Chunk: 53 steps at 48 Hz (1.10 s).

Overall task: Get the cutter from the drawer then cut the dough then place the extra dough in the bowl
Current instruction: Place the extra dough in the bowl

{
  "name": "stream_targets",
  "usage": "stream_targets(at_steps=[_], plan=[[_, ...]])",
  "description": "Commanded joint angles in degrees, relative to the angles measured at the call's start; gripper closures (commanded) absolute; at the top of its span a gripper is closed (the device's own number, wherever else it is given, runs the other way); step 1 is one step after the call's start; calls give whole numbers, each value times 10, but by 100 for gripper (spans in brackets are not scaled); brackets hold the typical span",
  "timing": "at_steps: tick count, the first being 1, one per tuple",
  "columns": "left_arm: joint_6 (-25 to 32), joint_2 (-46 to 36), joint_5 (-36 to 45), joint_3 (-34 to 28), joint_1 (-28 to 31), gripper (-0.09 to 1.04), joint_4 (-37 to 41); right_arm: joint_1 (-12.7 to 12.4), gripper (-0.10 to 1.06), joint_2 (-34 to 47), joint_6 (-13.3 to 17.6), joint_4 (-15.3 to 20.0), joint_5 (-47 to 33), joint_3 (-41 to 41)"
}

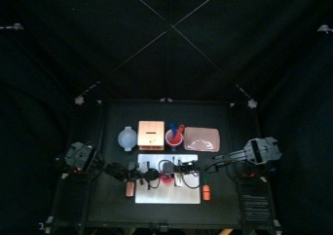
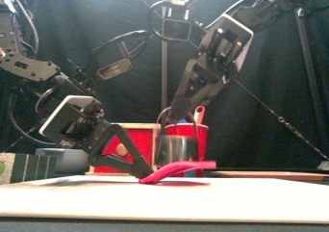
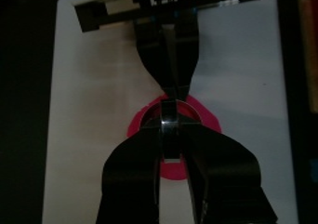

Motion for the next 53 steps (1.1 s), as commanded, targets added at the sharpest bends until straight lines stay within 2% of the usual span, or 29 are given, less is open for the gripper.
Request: stream_targets(at_steps=[1, 15, 24, 37, 53], plan=[[-1, -1, 8, -1, -1, 44, -2, -5, 46, -49, 1, -14, 11, -6], [-1, -4, 8, 0, 0, 44, -4, -4, 46, -113, 2, -25, 69, 54], [-1, -19, 8, 6, 2, 44, -4, -3, 46, -144, 4, -1, 71, 118], [0, -39, 8, 11, 4, 44, -8, -4, 46, -146, 3, 3, 53, 177], [0, -48, 8, 11, 4, 44, -8, -2, 45, -137, 4, 4, 16, 189]])
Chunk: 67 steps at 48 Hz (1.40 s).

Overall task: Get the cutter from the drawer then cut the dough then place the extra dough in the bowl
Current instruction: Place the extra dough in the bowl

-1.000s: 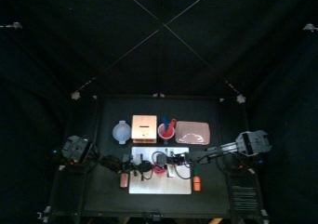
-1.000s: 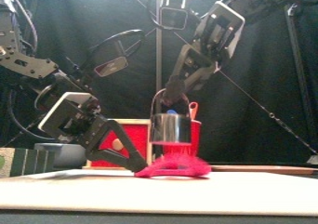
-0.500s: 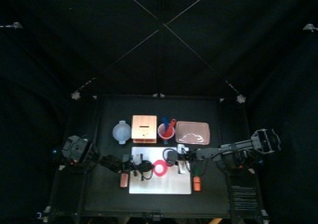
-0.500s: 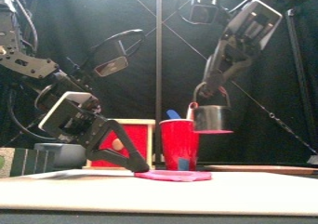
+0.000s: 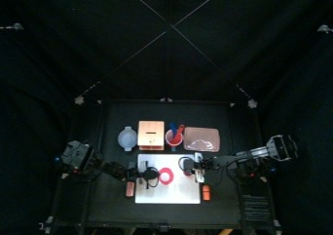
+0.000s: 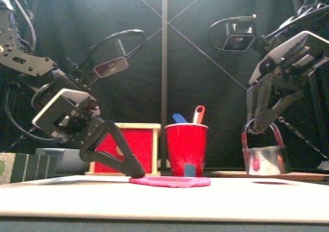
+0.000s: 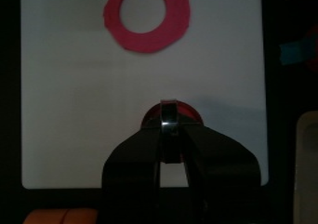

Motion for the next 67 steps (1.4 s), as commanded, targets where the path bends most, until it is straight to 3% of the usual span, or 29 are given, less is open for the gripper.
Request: stream_targets(at_steps=[1, 24, 42, 67], plan=[[1, -15, -3, -6, 1, 44, -2, 1, 45, -7, 1, 3, -7, -4], [2, -15, 24, -11, 9, 44, -1, 2, 43, -6, 0, 3, -10, -4], [4, -18, 24, -11, 11, 44, 0, 4, 19, -7, 1, 3, -7, -7], [6, -74, 24, -8, 16, 43, 23, 3, 18, -11, 2, 3, -20, -45]])
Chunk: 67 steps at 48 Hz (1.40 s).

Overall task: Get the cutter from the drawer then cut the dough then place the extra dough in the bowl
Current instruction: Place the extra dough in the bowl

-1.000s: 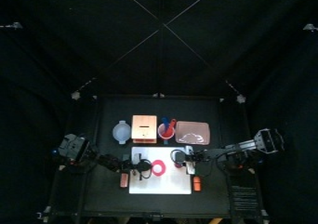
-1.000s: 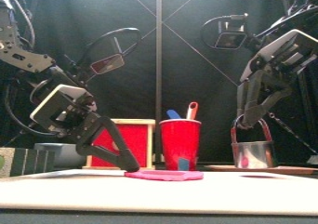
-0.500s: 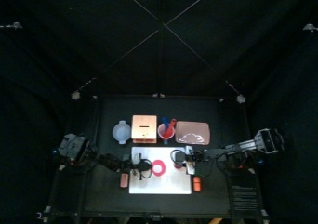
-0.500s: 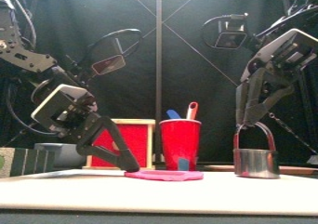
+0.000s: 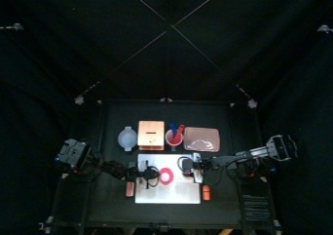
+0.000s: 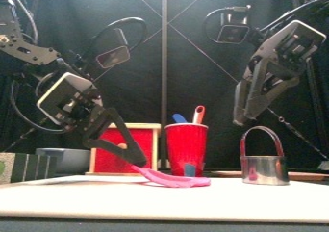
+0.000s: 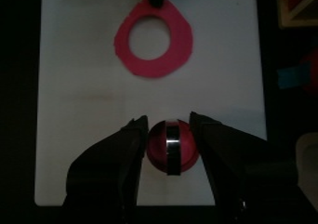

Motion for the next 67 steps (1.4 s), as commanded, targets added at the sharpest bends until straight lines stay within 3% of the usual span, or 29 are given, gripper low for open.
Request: stream_targets(at_steps=[1, 17, 24, 34, 49, 67], plan=[[1, -29, -2, -4, 2, 43, 11, 0, 18, -11, 1, 2, -11, -11], [-2, -47, -2, 1, 18, 38, 11, -2, 18, -6, 0, 1, -29, -13], [-2, -41, 23, -18, 30, 25, 10, -3, 18, -5, 0, 1, -32, -13], [-3, -24, 118, -59, 60, 5, 10, -3, 18, -5, 0, 1, -31, -12], [-1, 10, 212, -92, 120, 4, 24, -3, 18, -2, -1, 1, -31, -12], [-1, 18, 224, -100, 126, 4, 61, -3, 18, 5, 0, 2, -32, -8]])
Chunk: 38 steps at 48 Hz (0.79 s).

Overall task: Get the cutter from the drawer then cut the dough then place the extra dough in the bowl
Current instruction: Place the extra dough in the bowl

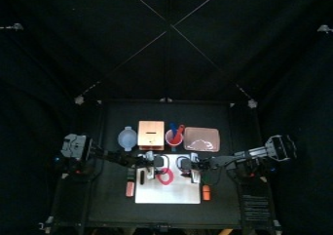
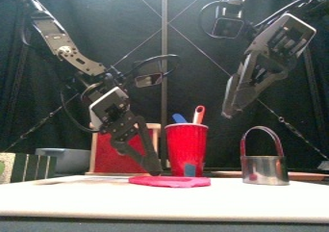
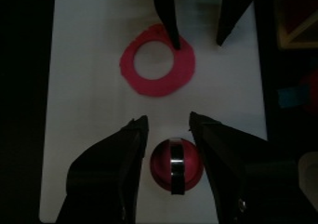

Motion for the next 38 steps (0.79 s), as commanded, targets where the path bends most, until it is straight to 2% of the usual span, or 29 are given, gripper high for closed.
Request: stream_targets(at_steps=[1, 38], plan=[[0, -8, 0, -16, -3, 4, 3, -2, 18, -6, 0, 0, -4, -7], [-1, -10, 15, -21, -22, 4, -3, -4, 18, -3, 0, 1, -4, -4]])
